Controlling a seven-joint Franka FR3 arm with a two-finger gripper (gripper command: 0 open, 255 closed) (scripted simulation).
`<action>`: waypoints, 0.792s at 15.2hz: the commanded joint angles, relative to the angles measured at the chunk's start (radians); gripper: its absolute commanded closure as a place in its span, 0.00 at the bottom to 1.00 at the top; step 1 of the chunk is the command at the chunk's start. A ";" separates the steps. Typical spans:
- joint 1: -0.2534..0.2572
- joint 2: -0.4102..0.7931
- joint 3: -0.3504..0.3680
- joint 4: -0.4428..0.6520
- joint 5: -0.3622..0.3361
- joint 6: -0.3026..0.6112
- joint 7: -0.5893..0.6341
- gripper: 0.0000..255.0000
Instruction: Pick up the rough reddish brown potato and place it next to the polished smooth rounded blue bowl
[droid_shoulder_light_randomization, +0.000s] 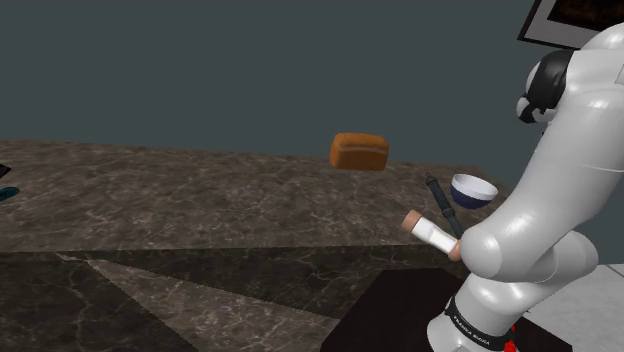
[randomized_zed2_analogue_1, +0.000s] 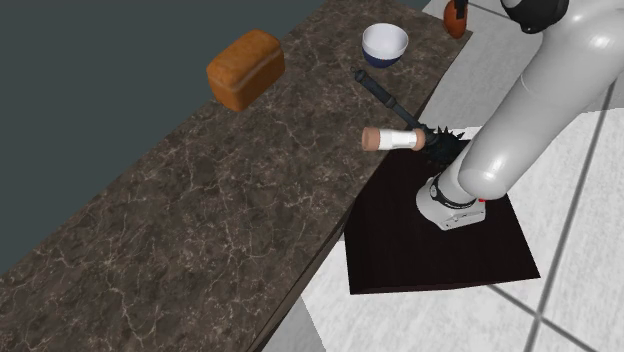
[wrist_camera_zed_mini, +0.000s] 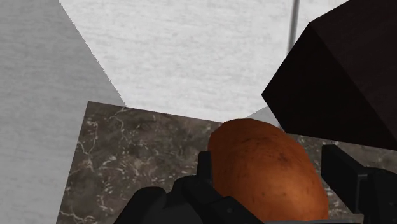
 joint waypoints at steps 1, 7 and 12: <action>-0.002 0.009 0.000 -0.019 0.005 0.025 0.003 1.00; -0.011 0.038 0.003 -0.075 0.021 0.102 0.012 1.00; -0.021 0.069 0.007 -0.116 0.040 0.165 0.015 1.00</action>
